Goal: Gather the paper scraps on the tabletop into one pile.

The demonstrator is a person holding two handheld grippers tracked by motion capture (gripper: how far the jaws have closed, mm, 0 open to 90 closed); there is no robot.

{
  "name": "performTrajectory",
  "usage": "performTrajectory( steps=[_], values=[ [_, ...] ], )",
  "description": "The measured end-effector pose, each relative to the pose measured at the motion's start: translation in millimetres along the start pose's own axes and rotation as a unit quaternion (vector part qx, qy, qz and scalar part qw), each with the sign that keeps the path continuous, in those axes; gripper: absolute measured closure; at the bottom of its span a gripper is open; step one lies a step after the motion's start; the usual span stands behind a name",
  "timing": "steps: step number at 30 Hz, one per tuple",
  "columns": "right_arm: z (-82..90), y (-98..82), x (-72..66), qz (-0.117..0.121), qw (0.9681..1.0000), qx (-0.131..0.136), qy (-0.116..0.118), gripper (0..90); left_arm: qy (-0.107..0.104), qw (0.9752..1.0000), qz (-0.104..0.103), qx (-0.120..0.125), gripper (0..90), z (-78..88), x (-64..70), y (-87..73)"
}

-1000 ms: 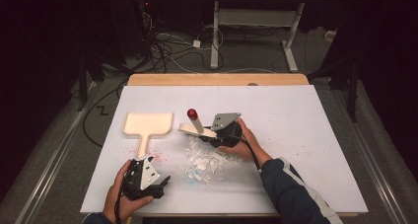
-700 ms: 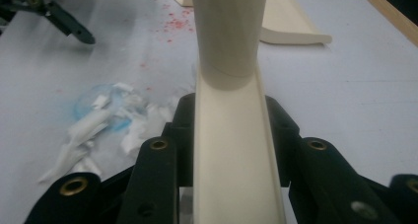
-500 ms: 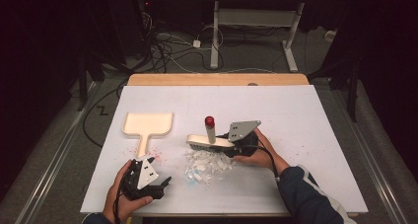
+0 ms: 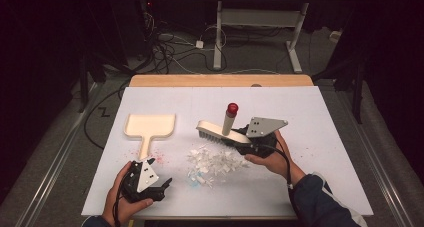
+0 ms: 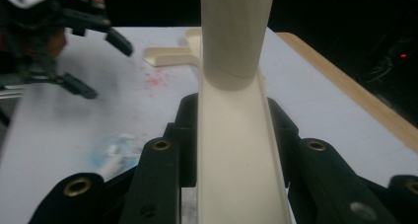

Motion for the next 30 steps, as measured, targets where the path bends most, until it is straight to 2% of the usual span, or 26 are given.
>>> performTrajectory(
  steps=[2, 3, 4, 7, 12, 13, 14, 15, 17, 19, 22, 26, 30],
  values=[
    [6.1, 4.9, -11.1, -0.011, 0.9998, 0.003, 0.015, 68.0, 0.009, 0.9999, 0.008, 0.009, 17.5, 4.0, -3.2, -0.9],
    [8.9, 6.6, -24.9, -0.034, 0.9989, 0.001, 0.032, 68.0, 0.014, 0.9997, 0.013, 0.014, 17.5, 6.0, -5.5, -1.1],
    [8.9, 6.6, -24.9, -0.034, 0.9989, 0.001, 0.032, 68.0, 0.020, 0.9994, 0.019, 0.019, 17.5, 7.7, -7.7, -1.2],
    [6.2, 6.8, -48.5, -0.036, 0.9983, -0.015, 0.044, 68.0, 0.041, 0.9983, 0.026, 0.031, 17.5, 12.6, -14.0, -0.9],
    [-11.8, 3.2, -79.1, -0.046, 0.9950, -0.027, 0.085, 68.0, 0.075, 0.9943, 0.055, 0.052, 17.4, 22.2, -24.1, -2.6],
    [-17.1, 1.3, -84.8, -0.045, 0.9950, -0.033, 0.083, 68.0, 0.080, 0.9932, 0.063, 0.056, 17.4, 23.7, -26.2, -3.2],
    [-22.3, -0.5, -89.7, -0.047, 0.9945, -0.040, 0.085, 68.0, 0.083, 0.9922, 0.070, 0.060, 17.5, 24.7, -28.3, -3.9],
    [-28.0, -2.5, -93.7, -0.048, 0.9932, -0.043, 0.097, 68.0, 0.083, 0.9916, 0.077, 0.063, 17.5, 25.2, -29.8, -4.7],
    [-38.5, -6.7, -101.0, -0.050, 0.9925, -0.051, 0.099, 68.0, 0.082, 0.9916, 0.080, 0.061, 17.5, 24.9, -30.7, -5.9],
    [-47.5, -11.7, -104.4, -0.045, 0.9920, -0.062, 0.100, 68.0, 0.078, 0.9922, 0.078, 0.059, 17.5, 24.5, -29.6, -6.1],
    [-52.7, -17.3, -101.7, -0.054, 0.9916, -0.067, 0.096, 68.0, 0.071, 0.9935, 0.070, 0.054, 17.5, 22.8, -26.8, -5.7],
    [-47.1, -20.5, -85.7, -0.043, 0.9946, -0.078, 0.054, 68.1, 0.058, 0.9956, 0.059, 0.045, 17.6, 18.4, -22.3, -5.6],
    [-40.4, -25.5, -67.8, -0.057, 0.9942, -0.087, 0.027, 68.1, 0.045, 0.9977, 0.040, 0.033, 18.0, 12.2, -14.0, -3.1]
  ],
)
Point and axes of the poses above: each handheld gripper's, and its own axes: z roughly backward along the jaws, y roughly out of its top, x roughly to its right, the point moved 3 cm from there along -z, roughly forward along the jaws, and after that the axes turned 2 degrees about -x, right-handed, at the moved point
